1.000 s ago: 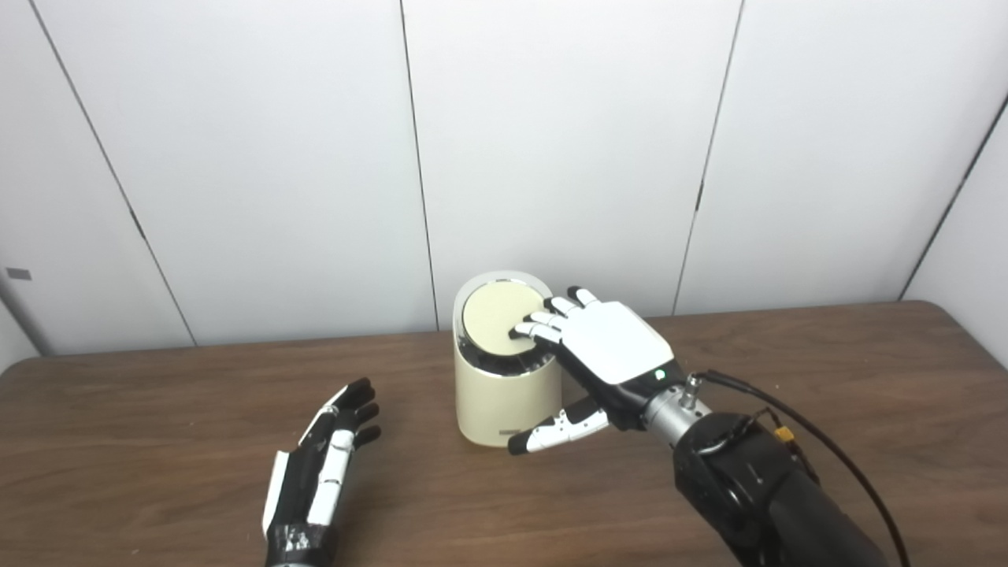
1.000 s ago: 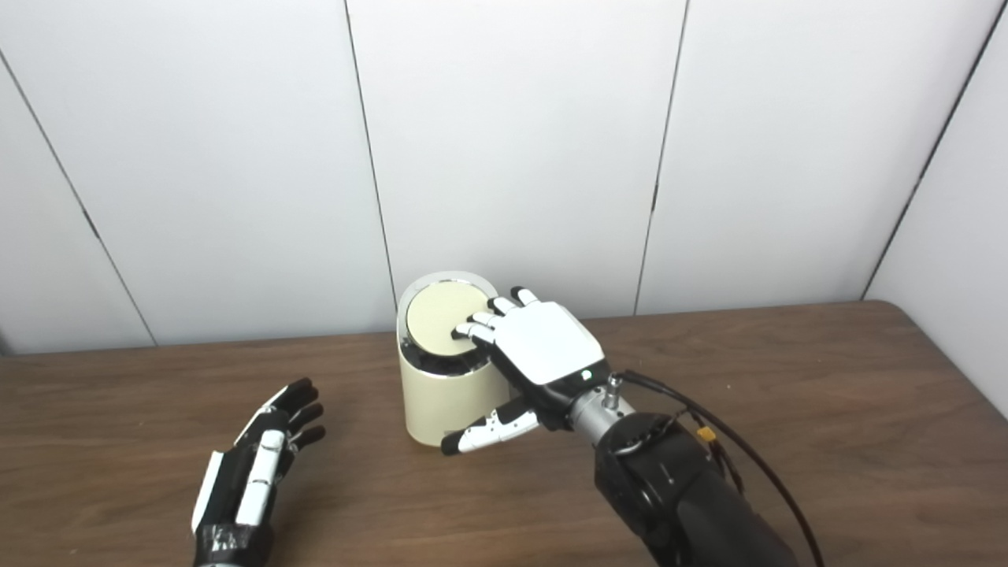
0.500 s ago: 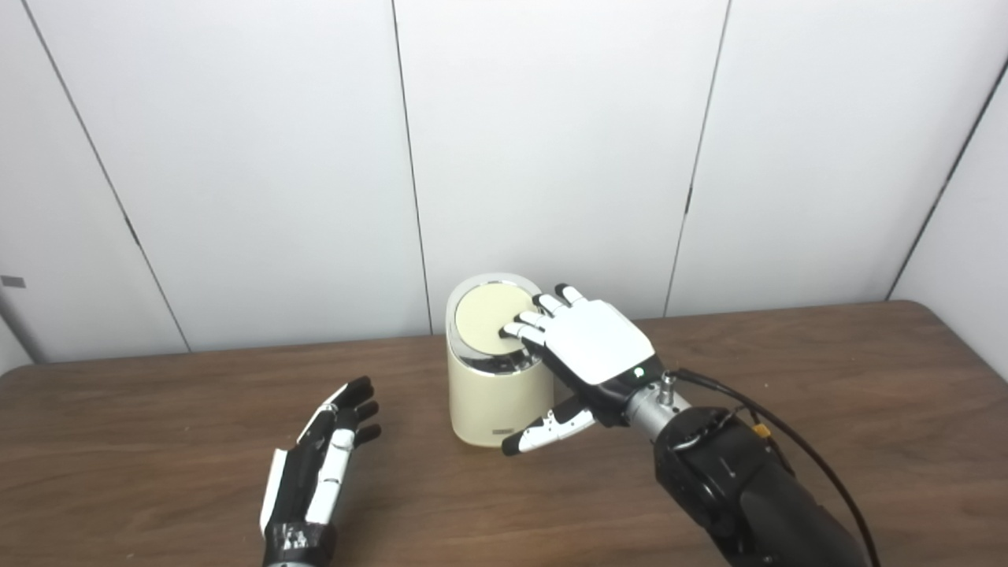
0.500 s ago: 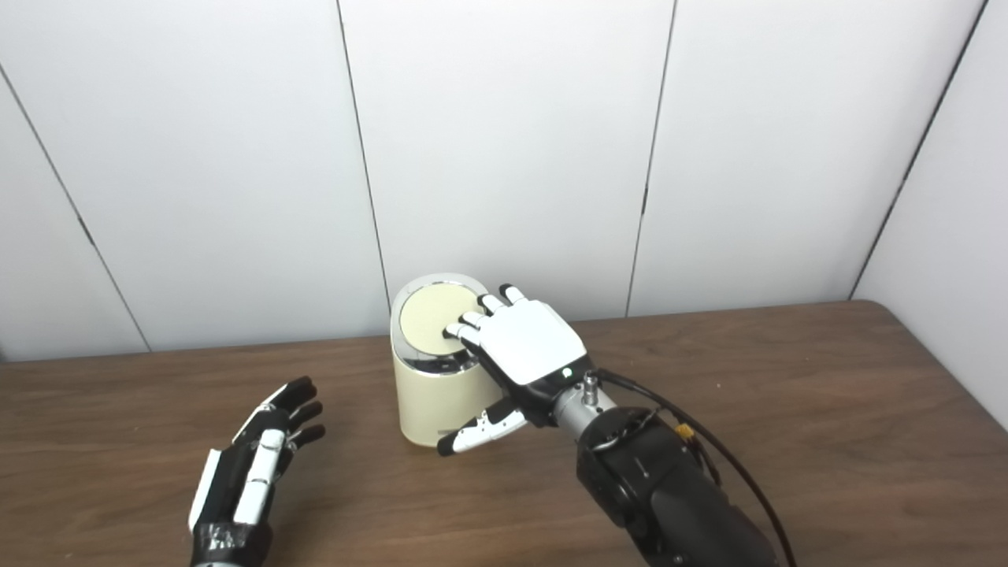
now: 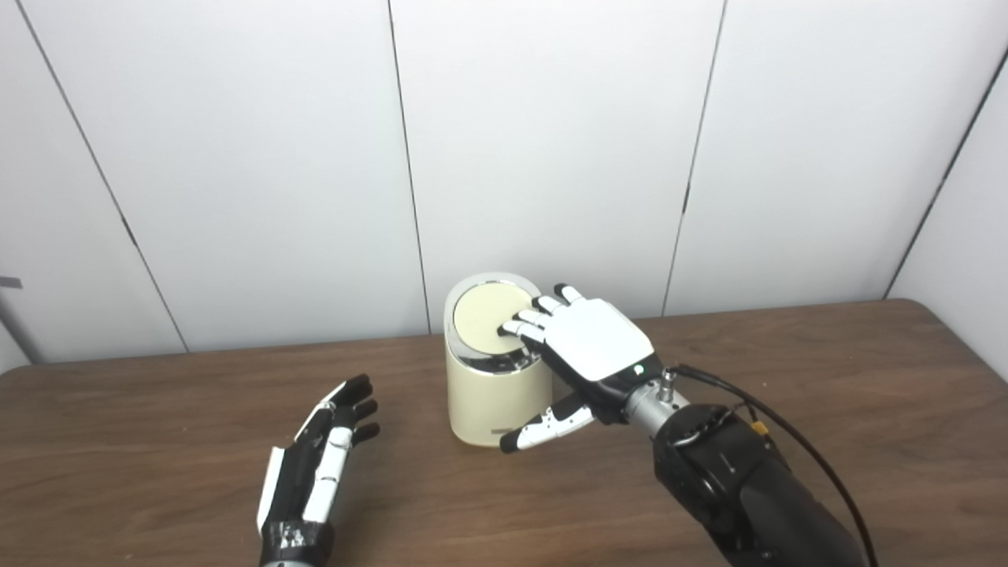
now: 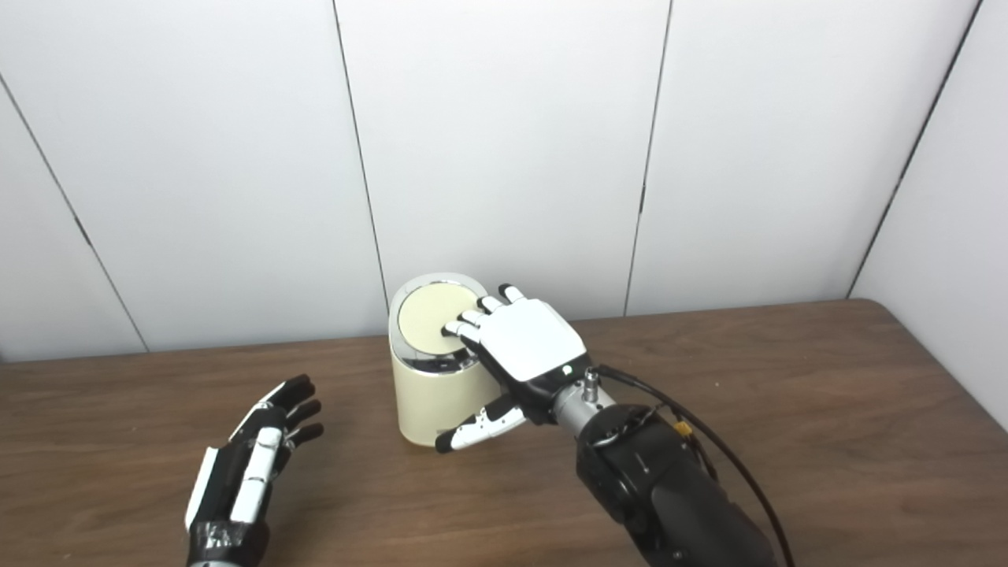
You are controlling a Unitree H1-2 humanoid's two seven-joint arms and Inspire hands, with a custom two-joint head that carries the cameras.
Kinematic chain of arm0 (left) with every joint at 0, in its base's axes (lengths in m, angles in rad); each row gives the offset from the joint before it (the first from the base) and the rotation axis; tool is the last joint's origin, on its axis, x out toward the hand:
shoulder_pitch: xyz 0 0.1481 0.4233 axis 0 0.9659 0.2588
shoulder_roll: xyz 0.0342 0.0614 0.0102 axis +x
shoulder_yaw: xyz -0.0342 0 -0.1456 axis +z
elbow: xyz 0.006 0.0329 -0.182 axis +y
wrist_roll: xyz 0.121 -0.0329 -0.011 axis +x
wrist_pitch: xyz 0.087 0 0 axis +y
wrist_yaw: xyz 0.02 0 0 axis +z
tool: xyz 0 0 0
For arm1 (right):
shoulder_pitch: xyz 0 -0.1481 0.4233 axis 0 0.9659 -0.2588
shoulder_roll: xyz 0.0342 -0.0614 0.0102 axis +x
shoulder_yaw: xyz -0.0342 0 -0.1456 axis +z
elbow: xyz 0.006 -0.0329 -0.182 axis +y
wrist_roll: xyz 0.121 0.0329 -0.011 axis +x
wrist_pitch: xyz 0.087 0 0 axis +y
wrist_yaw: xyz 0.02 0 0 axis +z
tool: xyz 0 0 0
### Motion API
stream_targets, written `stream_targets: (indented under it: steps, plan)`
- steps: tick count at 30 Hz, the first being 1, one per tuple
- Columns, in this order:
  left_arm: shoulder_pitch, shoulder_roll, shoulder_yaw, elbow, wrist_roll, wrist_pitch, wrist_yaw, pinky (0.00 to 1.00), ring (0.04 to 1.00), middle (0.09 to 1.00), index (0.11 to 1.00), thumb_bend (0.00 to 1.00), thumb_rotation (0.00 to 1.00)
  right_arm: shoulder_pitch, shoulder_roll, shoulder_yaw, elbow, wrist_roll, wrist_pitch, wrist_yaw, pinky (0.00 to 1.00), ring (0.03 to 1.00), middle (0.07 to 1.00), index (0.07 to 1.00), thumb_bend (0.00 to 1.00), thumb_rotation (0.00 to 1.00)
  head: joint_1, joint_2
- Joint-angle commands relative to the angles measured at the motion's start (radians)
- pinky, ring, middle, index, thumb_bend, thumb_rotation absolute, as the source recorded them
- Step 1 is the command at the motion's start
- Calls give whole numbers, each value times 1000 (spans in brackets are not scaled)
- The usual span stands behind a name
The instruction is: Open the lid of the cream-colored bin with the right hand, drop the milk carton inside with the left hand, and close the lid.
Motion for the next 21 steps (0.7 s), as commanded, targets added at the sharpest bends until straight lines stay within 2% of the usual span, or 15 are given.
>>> stream_targets:
  steps: [1,4,7,11,13,16,21]
  plan:
    - [-18,0,0,-34,-3,-15,-5,781,841,863,864,596,791,37,-19,9,67,-3,25,110,1000,945,872,836,819,770,-2,1]
    - [-18,-1,-1,-34,-2,-15,-4,782,842,865,866,596,794,37,-19,10,60,-6,26,114,1000,950,874,840,813,773,-2,2]
    - [-18,-2,-3,-37,2,-11,-4,786,846,869,869,600,801,45,-15,1,45,7,20,86,989,939,873,835,816,775,0,2]
    - [-18,-5,-3,-40,1,-4,-1,783,844,867,869,610,797,79,7,-41,9,69,-1,-16,996,969,931,895,804,749,-1,3]
    - [-18,-6,-2,-40,-1,-3,-2,776,841,863,867,613,790,92,16,-55,1,87,-9,-61,1000,994,984,956,810,732,-1,3]
    - [-19,-5,-3,-36,3,-5,-1,767,833,855,861,616,789,109,38,-75,0,112,-18,-129,1000,1000,999,993,811,733,0,0]
    - [-17,-10,-3,-40,4,-2,3,759,828,849,861,606,786,127,68,-104,2,135,-33,-226,1000,1000,1000,1000,810,737,-1,-8]
